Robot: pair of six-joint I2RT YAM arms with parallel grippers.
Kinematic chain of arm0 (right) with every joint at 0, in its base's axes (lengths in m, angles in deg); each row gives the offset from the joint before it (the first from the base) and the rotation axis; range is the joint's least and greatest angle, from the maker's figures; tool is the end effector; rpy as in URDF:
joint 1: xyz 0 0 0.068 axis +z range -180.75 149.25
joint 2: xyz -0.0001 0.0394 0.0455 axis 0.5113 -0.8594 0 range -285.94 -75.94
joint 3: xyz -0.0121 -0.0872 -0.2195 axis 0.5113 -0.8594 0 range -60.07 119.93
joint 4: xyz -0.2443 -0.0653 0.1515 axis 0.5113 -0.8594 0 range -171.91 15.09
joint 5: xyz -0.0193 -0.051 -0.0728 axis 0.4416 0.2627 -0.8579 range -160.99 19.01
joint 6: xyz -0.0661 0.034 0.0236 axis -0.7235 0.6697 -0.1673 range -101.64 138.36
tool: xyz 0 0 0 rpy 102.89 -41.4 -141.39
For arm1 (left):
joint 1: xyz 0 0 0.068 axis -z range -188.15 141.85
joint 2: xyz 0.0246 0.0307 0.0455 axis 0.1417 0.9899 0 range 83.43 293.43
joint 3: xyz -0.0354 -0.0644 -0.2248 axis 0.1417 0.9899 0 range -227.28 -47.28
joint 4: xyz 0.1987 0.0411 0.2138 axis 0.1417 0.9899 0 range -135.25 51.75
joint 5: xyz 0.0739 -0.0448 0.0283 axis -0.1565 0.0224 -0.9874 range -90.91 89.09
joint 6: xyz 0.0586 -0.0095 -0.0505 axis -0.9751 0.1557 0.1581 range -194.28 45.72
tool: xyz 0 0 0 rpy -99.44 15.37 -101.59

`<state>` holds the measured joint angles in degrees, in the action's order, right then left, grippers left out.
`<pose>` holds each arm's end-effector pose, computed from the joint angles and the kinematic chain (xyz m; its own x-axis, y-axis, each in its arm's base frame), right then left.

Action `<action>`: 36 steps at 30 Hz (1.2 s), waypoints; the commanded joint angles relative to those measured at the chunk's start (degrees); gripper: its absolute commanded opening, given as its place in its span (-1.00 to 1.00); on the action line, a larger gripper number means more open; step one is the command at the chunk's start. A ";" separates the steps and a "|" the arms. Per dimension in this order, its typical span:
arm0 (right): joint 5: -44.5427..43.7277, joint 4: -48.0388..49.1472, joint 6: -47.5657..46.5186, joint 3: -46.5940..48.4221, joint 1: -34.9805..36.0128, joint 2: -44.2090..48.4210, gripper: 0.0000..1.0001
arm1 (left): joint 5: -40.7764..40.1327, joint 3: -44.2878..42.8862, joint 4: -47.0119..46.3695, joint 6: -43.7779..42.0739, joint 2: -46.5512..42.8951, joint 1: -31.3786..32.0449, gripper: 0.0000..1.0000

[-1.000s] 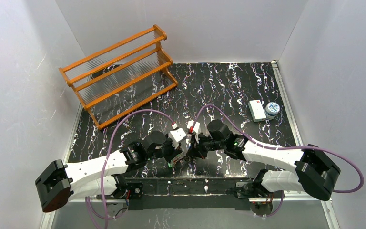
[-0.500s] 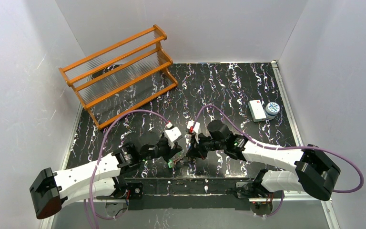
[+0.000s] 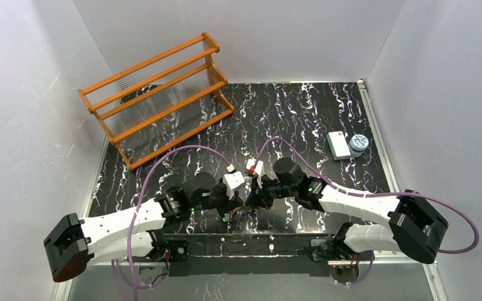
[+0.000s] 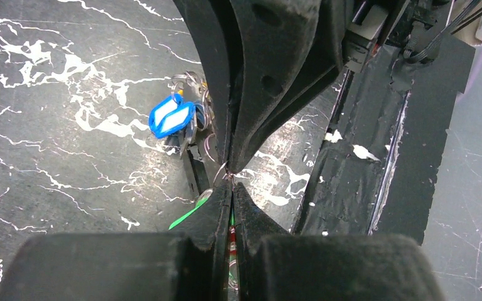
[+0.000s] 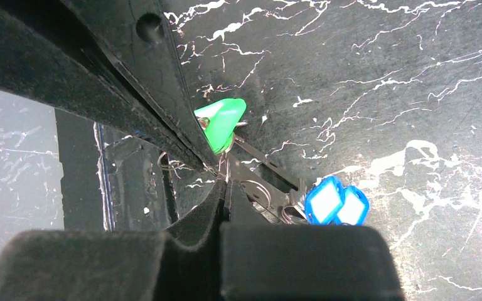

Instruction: Put the keys on the keyring

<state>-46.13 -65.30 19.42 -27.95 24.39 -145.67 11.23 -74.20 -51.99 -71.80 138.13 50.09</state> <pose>0.1594 0.2778 0.1391 -0.2862 -0.3812 -0.8791 -0.9515 0.2211 0.2138 0.1434 -0.2582 0.1708 -0.2293 0.2898 -0.9292 0.9255 0.3607 -0.1159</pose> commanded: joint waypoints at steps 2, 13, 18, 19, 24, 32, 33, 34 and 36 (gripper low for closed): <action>1.00 2.96 -0.97 -0.04 0.15 0.69 -0.97 | 2.03 -1.20 -1.17 -0.48 0.87 -0.14 -1.00; 1.07 2.87 -0.97 -0.20 0.14 0.71 -0.97 | 0.77 -0.24 -4.86 1.03 0.75 -0.14 -1.00; 1.16 2.87 -0.97 -0.21 0.15 0.74 -0.97 | -1.23 -0.15 -3.78 0.87 -0.03 -0.14 -1.00; 1.18 2.87 -0.97 -0.21 0.15 0.78 -0.97 | -1.56 -0.27 -3.28 0.82 0.04 -0.14 -1.00; 1.26 2.96 -0.97 -0.30 0.10 0.71 -0.97 | -3.50 -0.68 -1.13 0.62 -0.15 -0.14 -1.00; 1.37 3.00 -0.97 -0.30 0.15 0.61 -0.97 | -4.94 -0.61 0.38 0.24 -1.25 -0.14 -1.00; 1.44 2.97 -0.97 -0.23 0.11 0.65 -0.97 | -4.92 -0.58 0.14 0.29 -1.19 -0.14 -1.00; 1.42 2.96 -0.97 -0.17 0.14 0.65 -0.97 | -4.68 -0.54 -0.24 0.33 -1.13 -0.14 -1.00; 1.48 3.04 -0.97 -0.20 0.15 0.57 -0.97 | -4.13 -0.42 -1.10 0.40 -0.89 -0.14 -1.00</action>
<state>-46.07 -65.26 19.40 -28.02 24.39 -145.67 7.43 -74.20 -52.48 -71.10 138.28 50.09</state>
